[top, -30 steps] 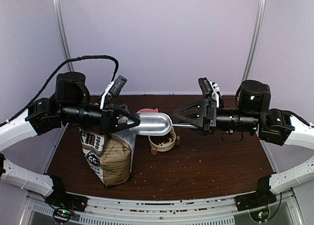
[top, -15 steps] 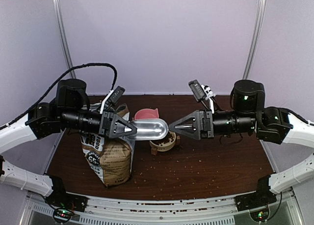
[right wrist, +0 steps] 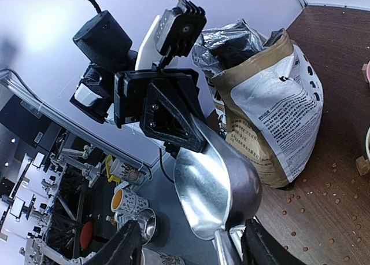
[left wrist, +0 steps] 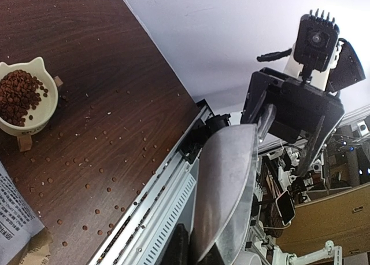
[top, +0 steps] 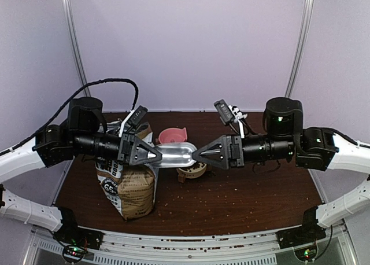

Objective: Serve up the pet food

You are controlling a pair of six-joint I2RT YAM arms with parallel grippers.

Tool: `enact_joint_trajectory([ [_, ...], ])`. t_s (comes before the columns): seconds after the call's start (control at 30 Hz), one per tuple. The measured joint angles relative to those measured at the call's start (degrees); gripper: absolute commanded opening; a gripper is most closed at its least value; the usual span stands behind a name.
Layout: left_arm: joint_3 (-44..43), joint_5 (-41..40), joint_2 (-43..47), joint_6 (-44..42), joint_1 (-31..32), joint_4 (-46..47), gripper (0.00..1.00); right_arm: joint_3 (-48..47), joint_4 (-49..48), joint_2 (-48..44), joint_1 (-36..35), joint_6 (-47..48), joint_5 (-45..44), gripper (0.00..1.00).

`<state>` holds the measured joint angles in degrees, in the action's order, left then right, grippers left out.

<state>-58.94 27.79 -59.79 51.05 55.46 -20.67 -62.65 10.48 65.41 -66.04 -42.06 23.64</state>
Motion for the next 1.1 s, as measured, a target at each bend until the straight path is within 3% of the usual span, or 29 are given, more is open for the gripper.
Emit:
enact_joint_trajectory([
  [0.47,0.6,1.3,0.0,1.0,0.0,1.3,0.0,0.0,0.0,0.0,0.0,-0.2,-1.4,0.31],
  [0.73,0.6,1.1,0.4,0.9,-0.1,0.8,0.0,0.0,0.2,0.0,0.1,-0.5,-1.6,0.0],
  [0.77,0.6,1.2,0.4,0.9,-0.3,0.8,0.0,0.0,-0.3,-0.2,0.1,-0.5,-1.4,0.0],
  [0.93,-0.6,-0.6,0.5,-1.3,-0.4,-0.7,0.46,-0.1,-0.3,-0.3,-0.1,-0.5,-2.7,0.0],
  [1.1,-9.5,-7.4,0.0,-7.5,-0.9,-10.9,0.74,-0.7,1.9,0.0,-0.2,-0.3,-6.1,0.0],
])
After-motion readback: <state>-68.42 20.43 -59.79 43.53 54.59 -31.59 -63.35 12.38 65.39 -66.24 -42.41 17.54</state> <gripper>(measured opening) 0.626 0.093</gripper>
